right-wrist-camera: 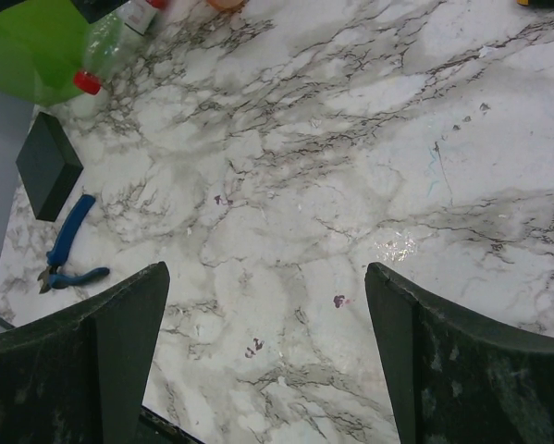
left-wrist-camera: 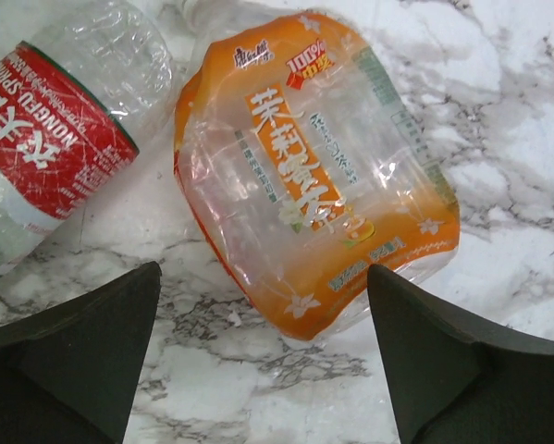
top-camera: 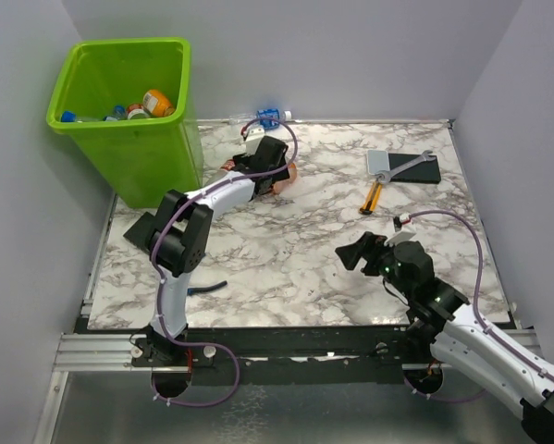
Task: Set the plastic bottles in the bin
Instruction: Move the plastic bottle to the center of the board.
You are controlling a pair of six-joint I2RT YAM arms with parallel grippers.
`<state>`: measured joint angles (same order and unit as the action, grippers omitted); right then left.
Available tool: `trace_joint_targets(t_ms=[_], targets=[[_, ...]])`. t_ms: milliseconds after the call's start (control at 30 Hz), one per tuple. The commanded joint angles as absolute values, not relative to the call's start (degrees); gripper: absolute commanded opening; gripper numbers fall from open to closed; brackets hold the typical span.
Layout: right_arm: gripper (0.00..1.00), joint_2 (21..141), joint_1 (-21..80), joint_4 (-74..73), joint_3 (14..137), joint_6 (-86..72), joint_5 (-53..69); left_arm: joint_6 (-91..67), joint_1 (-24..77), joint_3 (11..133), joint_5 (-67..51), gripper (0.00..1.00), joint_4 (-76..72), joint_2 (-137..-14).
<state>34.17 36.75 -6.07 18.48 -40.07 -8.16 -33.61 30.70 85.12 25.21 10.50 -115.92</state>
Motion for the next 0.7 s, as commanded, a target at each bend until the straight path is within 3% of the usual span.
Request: trace_joint_targets(t_ms=[0,400,667], targets=[[0.90,32.2,36.8,-10.0,19.6,-40.0,-10.6,-40.1,30.2,89.3,25.5,0.88,12.5,-120.0],[0.91,33.7,36.8,-11.8,21.3,-38.9,-11.8,-40.8,30.5,81.3,19.4,0.44,9.0,-118.6],[0.91,32.2,36.8,-15.4,22.8,-38.4,-13.6,-39.7,34.6,71.9,14.9,0.36,5.1,-111.1]])
